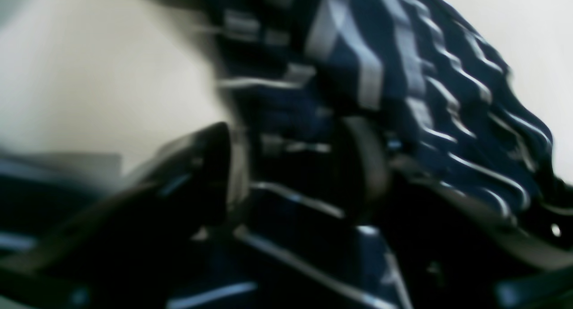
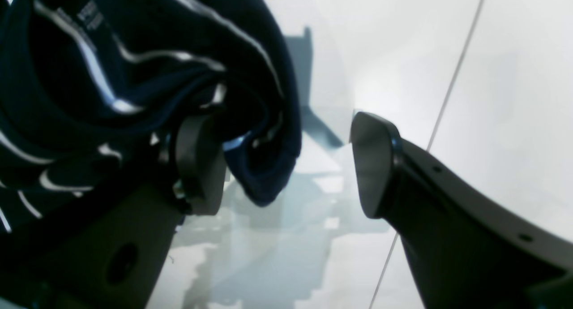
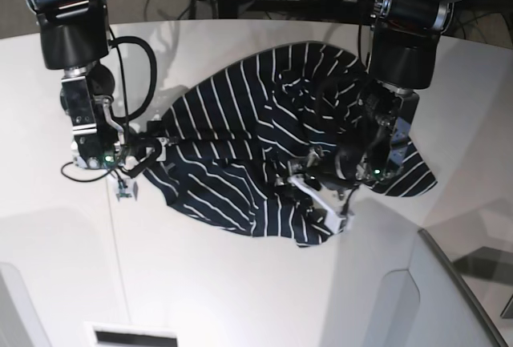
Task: Layout the t-shirt on the table in an organized manner, then fold the t-shirt properly
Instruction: 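Pull the gripped fabric with the left gripper toward the right gripper, then grasp the shirt with both grippers and lift it off the table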
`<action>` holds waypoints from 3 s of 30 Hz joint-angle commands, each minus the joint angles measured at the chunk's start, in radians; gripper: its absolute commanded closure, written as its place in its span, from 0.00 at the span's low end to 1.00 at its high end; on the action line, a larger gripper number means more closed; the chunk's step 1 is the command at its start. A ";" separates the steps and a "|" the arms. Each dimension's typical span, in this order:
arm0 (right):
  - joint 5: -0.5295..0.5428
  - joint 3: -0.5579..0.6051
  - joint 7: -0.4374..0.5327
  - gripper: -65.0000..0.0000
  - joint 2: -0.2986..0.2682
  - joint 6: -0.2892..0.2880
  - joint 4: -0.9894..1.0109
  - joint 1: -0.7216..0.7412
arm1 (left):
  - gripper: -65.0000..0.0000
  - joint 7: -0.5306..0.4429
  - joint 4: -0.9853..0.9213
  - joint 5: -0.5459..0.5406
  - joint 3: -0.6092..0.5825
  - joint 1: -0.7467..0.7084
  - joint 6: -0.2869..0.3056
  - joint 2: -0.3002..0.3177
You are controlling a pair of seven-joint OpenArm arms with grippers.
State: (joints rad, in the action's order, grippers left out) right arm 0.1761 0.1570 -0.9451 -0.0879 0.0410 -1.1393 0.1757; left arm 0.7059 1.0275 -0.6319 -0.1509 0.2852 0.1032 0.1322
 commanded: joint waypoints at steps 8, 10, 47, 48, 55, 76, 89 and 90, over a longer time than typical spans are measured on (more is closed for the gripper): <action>0.015 -0.001 -0.004 0.38 -0.003 -0.008 -0.002 0.003 | 1.00 -0.024 -0.025 -0.007 -0.016 0.038 0.005 0.011; 0.015 -0.001 -0.004 0.38 -0.005 -0.008 0.000 0.003 | 1.00 -0.022 0.004 -0.009 -0.005 0.032 0.005 0.016; 0.012 -0.173 0.051 0.29 -0.028 -0.183 -0.308 -0.089 | 1.00 0.309 0.856 0.252 -0.157 -0.455 0.000 0.231; 0.012 -0.173 0.051 0.29 -0.028 -0.215 -0.336 -0.087 | 1.00 0.308 0.853 0.274 -0.157 -0.461 0.000 0.231; 0.010 -0.056 0.127 0.30 -0.026 -0.407 -0.152 0.095 | 1.00 0.308 0.850 0.300 -0.149 -0.484 0.002 0.232; 0.015 0.109 0.631 0.29 0.099 -0.407 0.637 0.436 | 1.00 0.308 0.850 0.300 -0.148 -0.482 0.002 0.217; 0.012 0.118 0.751 0.55 0.096 -0.405 0.773 0.443 | 1.00 0.308 0.850 0.300 -0.148 -0.476 0.002 0.217; 0.012 0.118 0.751 0.67 0.096 -0.405 0.773 0.443 | 1.00 0.308 0.850 0.300 -0.148 -0.475 0.002 0.217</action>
State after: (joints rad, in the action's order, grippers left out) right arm 0.1837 0.2733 -0.1867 0.0074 -0.3592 -0.3588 0.5941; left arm 1.0241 1.8614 -0.3290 -0.3027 -0.1989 0.1055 0.3435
